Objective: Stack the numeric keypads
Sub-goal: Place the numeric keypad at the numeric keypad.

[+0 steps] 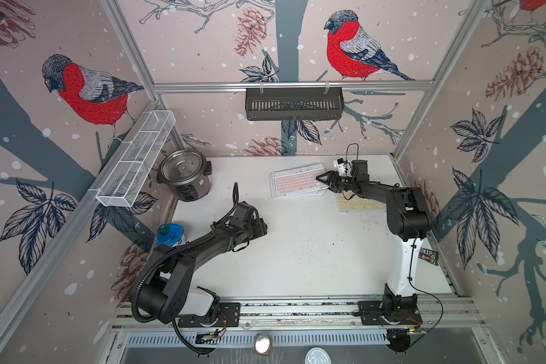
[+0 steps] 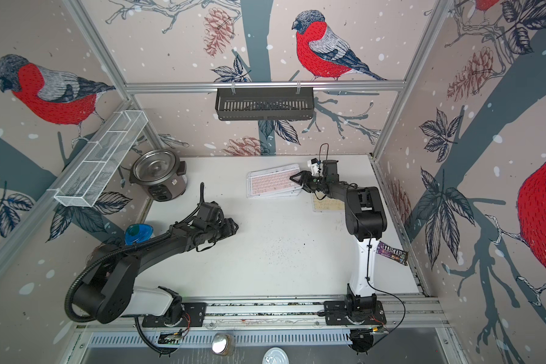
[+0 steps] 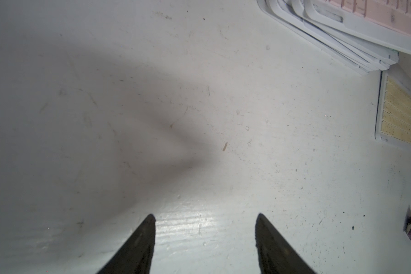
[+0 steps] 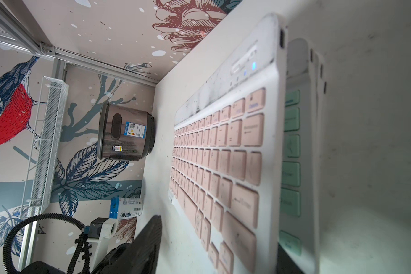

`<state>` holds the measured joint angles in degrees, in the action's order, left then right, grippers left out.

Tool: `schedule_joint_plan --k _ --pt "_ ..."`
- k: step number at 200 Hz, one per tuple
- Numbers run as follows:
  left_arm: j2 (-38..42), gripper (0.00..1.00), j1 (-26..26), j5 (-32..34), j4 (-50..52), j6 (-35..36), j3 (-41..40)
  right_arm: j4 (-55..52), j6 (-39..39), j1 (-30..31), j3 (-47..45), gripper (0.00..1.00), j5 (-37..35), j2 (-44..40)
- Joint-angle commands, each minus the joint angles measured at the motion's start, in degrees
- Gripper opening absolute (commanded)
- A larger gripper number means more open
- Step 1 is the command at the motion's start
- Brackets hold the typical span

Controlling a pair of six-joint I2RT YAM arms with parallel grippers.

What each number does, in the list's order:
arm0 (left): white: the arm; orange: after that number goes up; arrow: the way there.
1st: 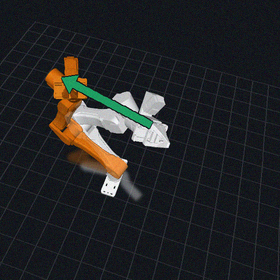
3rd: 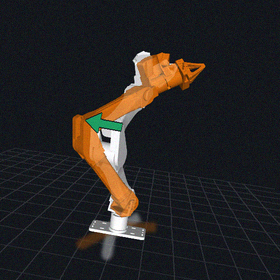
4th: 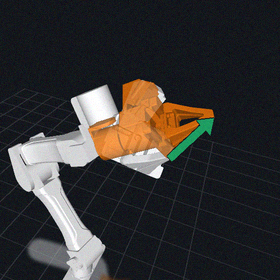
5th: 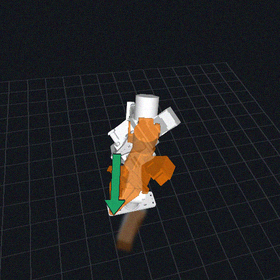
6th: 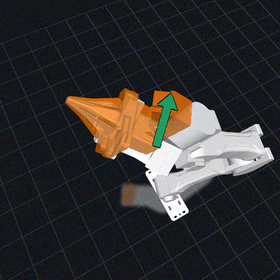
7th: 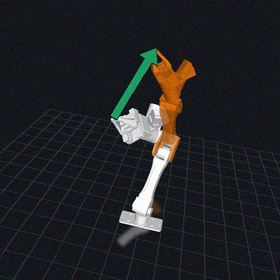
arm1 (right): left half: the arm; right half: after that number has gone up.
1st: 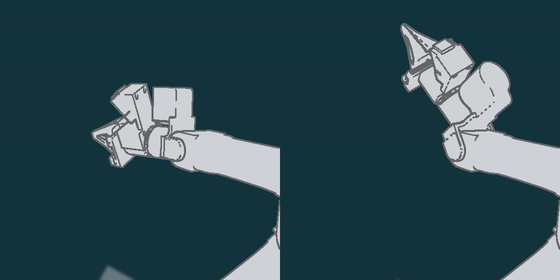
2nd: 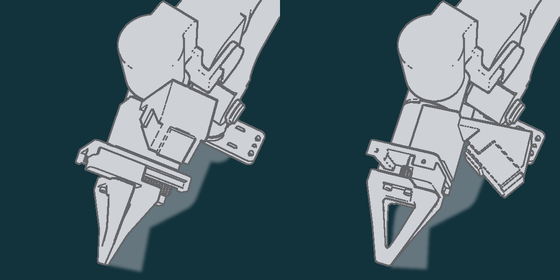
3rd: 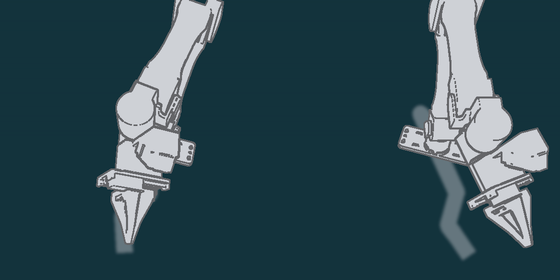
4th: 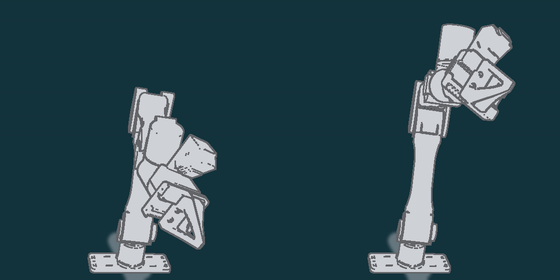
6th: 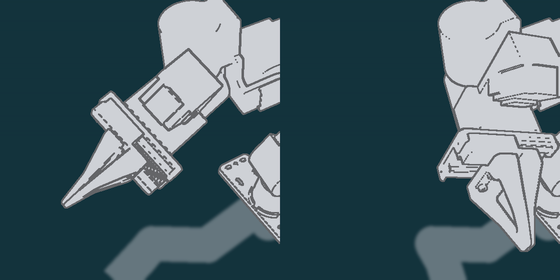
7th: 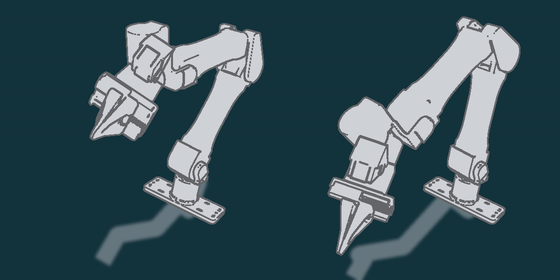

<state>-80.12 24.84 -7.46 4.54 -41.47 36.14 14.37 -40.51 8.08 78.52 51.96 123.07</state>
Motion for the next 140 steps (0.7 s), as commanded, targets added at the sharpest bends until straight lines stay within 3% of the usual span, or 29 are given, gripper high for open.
schedule_joint_plan --k 1,140 --pt "-0.04 0.66 -0.14 -0.35 -1.44 0.83 0.11 -1.04 1.80 0.52 0.80 0.60 -1.19 0.06" --pt "0.31 0.66 -0.21 -0.73 -2.07 0.74 -0.81 -10.06 7.02 1.78 4.36 0.64 -9.97 -0.10"
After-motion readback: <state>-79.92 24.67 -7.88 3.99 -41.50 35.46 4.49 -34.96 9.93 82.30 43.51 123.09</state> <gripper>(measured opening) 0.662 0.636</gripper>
